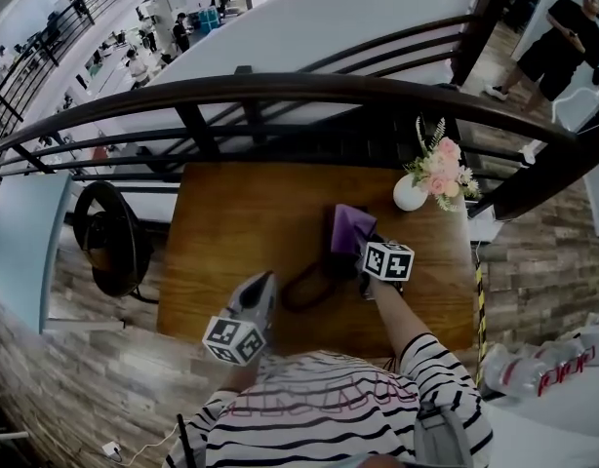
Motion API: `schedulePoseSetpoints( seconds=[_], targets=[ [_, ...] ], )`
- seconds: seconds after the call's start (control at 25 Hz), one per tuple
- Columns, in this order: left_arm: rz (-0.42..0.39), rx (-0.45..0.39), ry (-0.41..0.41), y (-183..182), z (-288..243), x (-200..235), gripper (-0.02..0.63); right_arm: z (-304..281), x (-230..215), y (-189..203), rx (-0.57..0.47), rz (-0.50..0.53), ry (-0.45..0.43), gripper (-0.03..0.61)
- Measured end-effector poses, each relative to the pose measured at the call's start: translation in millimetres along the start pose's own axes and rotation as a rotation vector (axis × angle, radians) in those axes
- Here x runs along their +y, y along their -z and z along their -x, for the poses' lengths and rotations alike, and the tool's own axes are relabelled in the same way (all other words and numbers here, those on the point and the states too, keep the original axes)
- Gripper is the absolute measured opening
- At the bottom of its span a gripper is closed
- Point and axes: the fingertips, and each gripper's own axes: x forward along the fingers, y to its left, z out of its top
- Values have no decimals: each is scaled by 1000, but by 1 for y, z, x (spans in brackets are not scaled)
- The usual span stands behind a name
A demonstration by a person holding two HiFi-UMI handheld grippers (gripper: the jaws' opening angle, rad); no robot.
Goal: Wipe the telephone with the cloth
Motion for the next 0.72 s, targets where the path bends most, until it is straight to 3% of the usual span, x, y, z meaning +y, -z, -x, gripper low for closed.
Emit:
schedulePoseSetpoints(
  seconds=[0.44,0.72],
  targets=[
    [-4,23,42,10,-13,-19,2,38,-67,-7,-31,-21,142,35],
    [-6,15,44,11,-10,-26,2,51,-40,-13,-84,-22,66,35]
  ],
)
